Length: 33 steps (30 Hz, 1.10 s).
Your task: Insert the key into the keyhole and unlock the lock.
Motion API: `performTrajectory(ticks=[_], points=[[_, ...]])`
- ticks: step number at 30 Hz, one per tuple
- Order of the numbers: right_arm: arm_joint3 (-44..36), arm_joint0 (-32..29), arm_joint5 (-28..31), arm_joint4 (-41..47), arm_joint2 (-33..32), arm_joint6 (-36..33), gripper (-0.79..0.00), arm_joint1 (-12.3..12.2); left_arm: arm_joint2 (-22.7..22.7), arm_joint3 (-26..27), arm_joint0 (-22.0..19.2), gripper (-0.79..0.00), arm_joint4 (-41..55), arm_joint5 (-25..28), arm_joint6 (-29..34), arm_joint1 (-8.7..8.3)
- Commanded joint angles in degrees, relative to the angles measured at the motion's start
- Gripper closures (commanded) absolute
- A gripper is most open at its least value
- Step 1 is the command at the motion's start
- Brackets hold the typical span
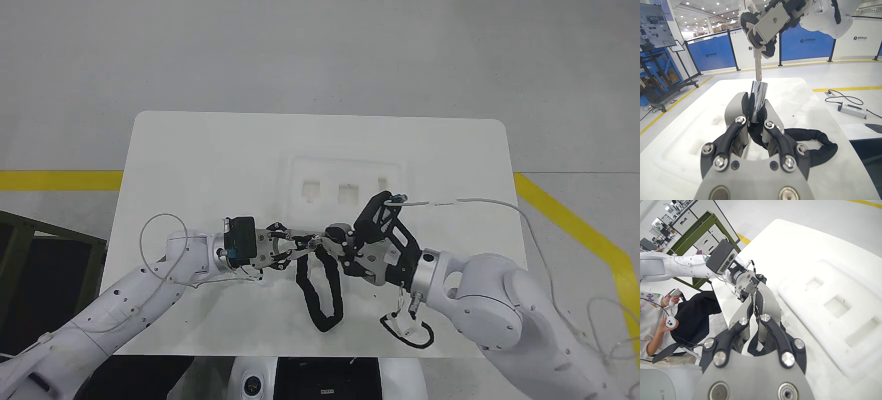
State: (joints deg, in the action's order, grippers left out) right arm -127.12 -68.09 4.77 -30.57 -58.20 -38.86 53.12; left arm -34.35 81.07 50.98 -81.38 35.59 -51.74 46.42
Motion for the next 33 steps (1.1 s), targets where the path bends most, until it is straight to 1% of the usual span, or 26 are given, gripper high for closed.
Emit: performTrajectory(ticks=[1, 13, 33], points=[[-0.1, -0.3, 0.1, 0.1, -0.2, -0.2, 0.000, 0.0, 0.0, 0.0, 0.0, 0.000, 0.0, 0.0, 0.0, 0.00], [0.5, -0.7, 0.9, 1.1, -0.5, -0.5, 0.000, 0.6, 0.0, 0.0, 0.0, 0.000, 0.0, 0.0, 0.0, 0.00], [1.7, 0.0, -0.2, 0.4, -0.5, -0.7, 0.000, 1.7, 0.0, 0.0, 0.0, 0.000, 0.0, 0.0, 0.0, 0.00]])
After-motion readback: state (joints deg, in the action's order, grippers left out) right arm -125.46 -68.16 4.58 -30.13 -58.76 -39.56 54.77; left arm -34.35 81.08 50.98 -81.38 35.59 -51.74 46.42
